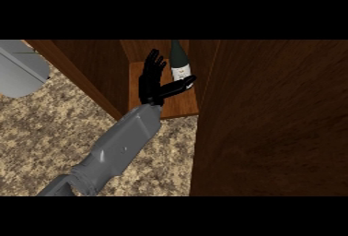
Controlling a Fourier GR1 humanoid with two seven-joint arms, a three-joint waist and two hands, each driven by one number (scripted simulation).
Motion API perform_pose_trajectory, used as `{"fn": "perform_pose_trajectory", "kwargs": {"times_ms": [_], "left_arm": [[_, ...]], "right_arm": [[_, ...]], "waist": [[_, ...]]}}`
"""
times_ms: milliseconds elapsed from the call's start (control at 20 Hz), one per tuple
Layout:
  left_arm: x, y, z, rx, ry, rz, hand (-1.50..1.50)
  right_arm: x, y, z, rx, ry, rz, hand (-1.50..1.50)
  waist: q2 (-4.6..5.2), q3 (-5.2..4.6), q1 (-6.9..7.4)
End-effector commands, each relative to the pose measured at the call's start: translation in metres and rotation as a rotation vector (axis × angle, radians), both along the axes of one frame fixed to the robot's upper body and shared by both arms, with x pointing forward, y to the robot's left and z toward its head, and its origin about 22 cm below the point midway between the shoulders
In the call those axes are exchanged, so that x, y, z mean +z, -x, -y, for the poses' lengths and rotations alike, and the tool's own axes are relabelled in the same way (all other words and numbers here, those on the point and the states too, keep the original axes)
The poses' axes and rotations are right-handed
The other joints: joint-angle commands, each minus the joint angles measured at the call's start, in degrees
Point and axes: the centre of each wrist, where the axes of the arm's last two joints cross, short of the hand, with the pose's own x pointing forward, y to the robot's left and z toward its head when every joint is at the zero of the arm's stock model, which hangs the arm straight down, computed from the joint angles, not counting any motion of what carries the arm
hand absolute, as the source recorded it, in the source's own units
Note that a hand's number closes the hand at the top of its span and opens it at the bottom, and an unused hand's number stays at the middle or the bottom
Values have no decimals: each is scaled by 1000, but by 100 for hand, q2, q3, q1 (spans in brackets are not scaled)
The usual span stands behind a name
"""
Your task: Pick up the wine, place it into the cabinet and close the cabinet
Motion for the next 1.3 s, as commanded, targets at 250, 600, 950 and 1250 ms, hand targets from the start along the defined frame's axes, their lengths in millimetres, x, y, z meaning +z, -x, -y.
{"fn": "perform_pose_trajectory", "kwargs": {"times_ms": [250, 600, 950, 1250], "left_arm": [[7, -4, 7, -85, -184, 67, -150], [17, 1, 23, -67, -158, 117, -150], [4, 18, 27, -79, -109, 167, -150], [19, 17, 40, -148, -73, 153, -150]], "right_arm": [[4, -1, -2, -9, -19, 7, -150], [-1, 7, 6, -4, -11, -6, -150], [1, 0, 2, -4, 6, -21, -150], [-3, 6, -17, -43, -9, -34, -150]], "waist": [[-8, 1, 52], [-55, 8, 97], [-84, 4, 302], [-128, 4, 470]]}}
